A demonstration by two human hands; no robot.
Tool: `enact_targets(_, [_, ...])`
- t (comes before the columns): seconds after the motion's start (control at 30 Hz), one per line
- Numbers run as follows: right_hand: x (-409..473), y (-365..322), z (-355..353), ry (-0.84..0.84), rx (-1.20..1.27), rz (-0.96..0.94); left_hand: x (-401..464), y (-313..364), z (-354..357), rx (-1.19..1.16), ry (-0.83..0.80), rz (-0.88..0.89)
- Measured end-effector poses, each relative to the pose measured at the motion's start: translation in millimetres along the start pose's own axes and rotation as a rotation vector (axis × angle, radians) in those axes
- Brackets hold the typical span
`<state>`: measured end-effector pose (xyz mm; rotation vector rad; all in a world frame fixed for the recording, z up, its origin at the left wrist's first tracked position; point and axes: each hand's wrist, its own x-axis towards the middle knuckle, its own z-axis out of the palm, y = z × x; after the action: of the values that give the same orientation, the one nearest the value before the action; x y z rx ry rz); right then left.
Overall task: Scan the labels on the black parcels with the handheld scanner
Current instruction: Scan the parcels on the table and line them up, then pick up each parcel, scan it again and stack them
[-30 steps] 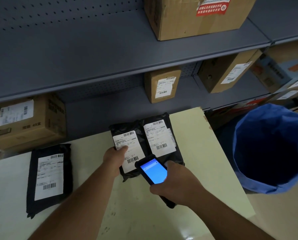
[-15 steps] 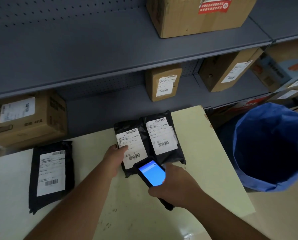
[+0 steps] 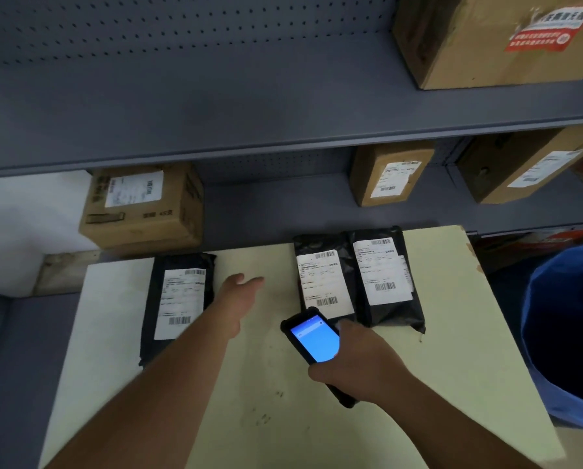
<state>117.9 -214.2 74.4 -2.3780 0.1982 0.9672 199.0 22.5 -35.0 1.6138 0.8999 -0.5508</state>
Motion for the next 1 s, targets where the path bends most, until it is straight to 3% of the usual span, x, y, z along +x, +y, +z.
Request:
enact_targets(0.23, [3,-39,26,-0.014,-0.056,-0.049,-13,-4,-51,0.015,0.059,0.075])
enact_targets(0.77, [15,-96,73,-0.038,-0.117,-0.101,11,-31,-152,0.227,0.466,0.094])
enact_targets(1.0, [20,-100,81,-0.036,-0.103,-0.084,33,-39,-156,0.322,0.403,-0.056])
